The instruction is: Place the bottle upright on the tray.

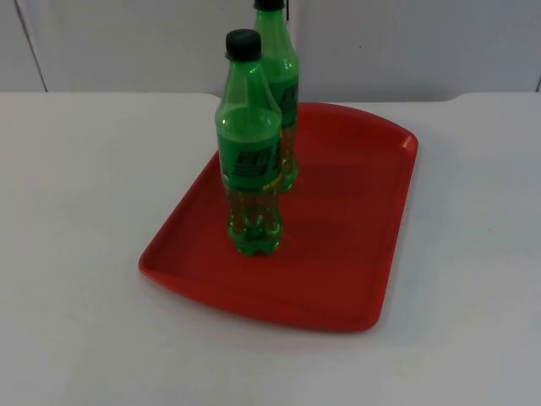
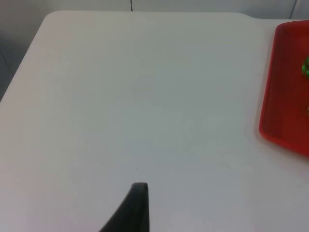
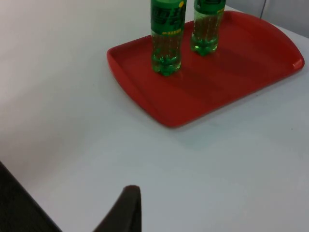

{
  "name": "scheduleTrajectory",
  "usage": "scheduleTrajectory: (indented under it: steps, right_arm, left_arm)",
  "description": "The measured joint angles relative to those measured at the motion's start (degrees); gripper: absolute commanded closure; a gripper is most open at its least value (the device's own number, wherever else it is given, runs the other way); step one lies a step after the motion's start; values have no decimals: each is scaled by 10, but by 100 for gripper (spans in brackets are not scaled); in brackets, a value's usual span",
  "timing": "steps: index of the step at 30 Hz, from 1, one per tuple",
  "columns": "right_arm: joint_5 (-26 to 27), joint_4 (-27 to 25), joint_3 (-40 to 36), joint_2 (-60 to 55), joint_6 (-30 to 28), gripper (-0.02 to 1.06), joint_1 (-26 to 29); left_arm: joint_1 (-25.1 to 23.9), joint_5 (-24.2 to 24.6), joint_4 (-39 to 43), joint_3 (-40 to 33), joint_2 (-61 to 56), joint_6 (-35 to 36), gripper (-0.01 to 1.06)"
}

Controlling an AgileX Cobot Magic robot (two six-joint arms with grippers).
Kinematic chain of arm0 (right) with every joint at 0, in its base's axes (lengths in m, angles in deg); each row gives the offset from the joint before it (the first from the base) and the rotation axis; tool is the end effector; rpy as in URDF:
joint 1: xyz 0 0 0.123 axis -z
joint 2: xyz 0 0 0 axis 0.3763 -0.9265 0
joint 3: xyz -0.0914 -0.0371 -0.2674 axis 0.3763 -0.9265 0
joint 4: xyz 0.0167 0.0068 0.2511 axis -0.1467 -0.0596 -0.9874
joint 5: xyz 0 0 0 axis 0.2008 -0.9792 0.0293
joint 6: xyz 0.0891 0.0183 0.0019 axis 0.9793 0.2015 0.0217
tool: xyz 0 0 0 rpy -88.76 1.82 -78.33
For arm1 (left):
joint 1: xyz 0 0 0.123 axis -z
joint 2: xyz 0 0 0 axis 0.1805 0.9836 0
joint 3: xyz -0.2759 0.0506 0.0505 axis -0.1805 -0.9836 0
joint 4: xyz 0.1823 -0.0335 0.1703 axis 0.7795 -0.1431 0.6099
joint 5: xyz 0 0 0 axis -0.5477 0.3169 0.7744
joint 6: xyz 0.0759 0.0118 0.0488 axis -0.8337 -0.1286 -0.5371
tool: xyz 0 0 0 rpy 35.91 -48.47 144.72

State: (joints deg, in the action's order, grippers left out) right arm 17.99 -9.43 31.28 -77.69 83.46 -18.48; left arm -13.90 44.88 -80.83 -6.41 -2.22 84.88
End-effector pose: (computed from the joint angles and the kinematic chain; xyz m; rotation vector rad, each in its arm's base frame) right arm -0.0044 -0.0060 0.2806 -0.7677 1.9217 0.3812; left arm -0.0044 -0.0047 0.2762 -0.0414 2.0571 -0.0162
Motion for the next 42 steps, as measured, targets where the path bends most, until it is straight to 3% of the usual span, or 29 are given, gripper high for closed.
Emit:
scheduleTrajectory:
  steps: [18,29,42]
  right_arm:
    - [0,-1,0,0,0,-1,17]
    - [0,-1,0,0,0,-1,133]
    - [0,-1,0,0,0,-1,233]
  left_arm:
    - [0,0,0,0,0,0,0]
    - [0,0,0,0,0,0,0]
    - [0,0,0,0,0,0,0]
